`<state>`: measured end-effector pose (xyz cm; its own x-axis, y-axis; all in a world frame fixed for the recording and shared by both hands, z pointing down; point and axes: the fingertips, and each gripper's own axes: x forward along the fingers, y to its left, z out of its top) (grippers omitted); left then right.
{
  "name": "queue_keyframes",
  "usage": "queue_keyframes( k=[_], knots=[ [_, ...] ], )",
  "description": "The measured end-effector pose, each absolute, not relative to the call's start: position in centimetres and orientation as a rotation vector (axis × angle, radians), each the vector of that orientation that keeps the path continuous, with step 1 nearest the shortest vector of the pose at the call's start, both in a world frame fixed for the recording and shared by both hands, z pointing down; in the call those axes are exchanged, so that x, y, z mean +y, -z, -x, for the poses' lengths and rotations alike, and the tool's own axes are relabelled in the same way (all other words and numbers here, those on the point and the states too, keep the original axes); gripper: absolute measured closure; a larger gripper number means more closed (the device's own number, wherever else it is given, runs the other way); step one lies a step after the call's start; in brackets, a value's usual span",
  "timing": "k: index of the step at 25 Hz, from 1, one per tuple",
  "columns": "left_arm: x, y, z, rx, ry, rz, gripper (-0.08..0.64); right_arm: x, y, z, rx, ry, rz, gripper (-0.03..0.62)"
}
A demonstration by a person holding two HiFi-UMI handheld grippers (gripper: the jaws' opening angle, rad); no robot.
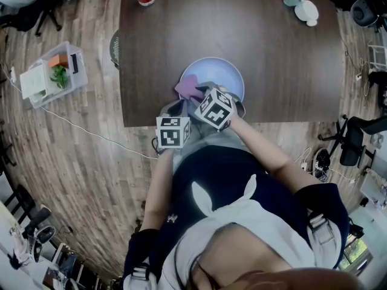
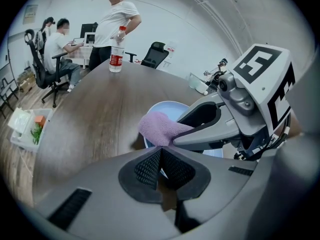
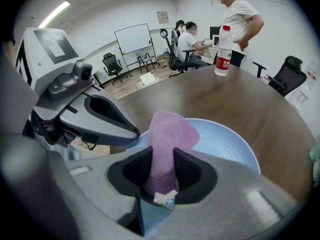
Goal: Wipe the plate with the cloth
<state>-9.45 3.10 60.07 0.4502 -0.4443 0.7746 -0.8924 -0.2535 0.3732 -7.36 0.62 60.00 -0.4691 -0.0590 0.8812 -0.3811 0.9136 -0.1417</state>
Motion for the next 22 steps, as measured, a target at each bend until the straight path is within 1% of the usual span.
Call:
queue_keyframes(
  k=[22],
  knots=[
    [3.4,-61.2,9.6,-1.118,-0.714,-1.815,0.554,-2.8,-60.5,5.6,-2.046,-0.5,-0.407,0.472]
  ],
)
